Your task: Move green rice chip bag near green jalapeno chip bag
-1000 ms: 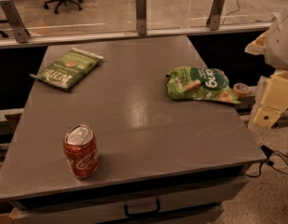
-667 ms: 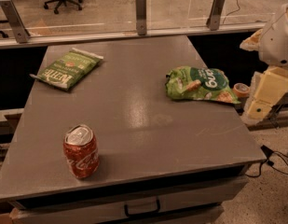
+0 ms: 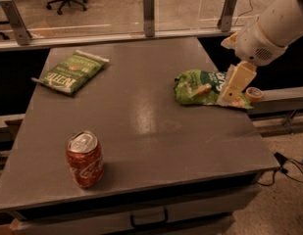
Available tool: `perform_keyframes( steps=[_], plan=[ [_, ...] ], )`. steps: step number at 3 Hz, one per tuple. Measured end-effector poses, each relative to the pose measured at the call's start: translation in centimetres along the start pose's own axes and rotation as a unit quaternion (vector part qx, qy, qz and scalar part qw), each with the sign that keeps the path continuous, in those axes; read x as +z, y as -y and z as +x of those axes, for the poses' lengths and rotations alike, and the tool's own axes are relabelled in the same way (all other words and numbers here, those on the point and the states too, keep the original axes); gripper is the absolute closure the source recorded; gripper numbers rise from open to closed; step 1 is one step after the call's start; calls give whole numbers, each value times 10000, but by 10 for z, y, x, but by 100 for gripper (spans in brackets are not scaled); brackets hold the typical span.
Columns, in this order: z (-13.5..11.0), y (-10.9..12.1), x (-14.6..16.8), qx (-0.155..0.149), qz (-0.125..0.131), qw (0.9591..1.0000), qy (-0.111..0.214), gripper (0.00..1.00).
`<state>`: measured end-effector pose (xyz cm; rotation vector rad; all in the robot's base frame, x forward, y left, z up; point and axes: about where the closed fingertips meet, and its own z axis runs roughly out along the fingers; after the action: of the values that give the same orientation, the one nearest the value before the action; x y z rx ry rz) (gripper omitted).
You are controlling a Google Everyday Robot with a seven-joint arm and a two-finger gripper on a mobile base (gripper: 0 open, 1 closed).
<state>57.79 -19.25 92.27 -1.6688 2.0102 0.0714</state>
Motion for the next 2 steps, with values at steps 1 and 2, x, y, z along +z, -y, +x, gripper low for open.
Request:
perform_keyframes(
  steps=[1,2],
  plan=[
    [-2,12,51,255,-427,9985,222,0],
    [7,17,91,549,-744,9953,273,0]
  ],
)
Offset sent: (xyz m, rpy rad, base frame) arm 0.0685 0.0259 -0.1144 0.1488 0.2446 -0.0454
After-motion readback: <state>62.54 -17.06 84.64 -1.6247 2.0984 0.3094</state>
